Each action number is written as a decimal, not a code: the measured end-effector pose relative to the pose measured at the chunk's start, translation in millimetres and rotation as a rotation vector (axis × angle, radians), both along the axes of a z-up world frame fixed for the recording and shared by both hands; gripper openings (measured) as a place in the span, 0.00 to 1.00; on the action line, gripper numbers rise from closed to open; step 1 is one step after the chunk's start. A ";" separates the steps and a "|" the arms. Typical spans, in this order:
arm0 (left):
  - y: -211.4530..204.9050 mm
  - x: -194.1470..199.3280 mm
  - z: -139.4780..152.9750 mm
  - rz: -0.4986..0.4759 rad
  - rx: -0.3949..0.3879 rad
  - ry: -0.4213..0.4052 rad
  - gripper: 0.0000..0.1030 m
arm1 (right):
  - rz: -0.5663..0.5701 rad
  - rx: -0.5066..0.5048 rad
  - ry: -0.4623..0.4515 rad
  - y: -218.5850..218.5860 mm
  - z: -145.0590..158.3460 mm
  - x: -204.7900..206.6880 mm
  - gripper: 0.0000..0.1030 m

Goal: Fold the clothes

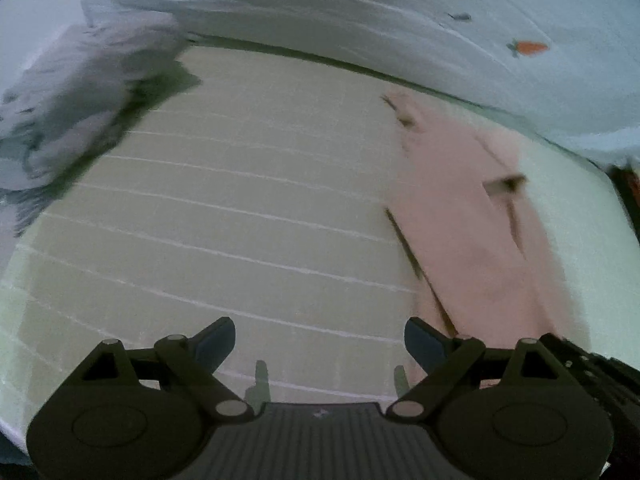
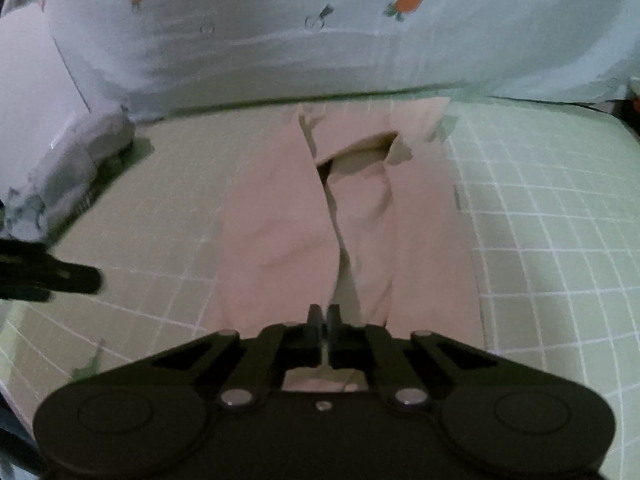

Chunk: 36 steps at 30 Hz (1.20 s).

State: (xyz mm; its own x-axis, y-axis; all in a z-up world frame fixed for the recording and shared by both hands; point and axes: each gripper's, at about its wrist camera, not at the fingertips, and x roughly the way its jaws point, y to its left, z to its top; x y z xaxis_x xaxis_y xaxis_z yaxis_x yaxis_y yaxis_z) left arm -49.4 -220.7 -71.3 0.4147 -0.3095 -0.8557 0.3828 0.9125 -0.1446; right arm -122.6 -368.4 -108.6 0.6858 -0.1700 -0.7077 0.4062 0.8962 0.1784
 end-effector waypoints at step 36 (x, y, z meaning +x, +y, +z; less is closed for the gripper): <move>-70.4 -82.7 -56.2 -0.194 0.219 0.083 0.89 | -0.089 0.022 0.154 -31.3 -28.8 -68.5 0.71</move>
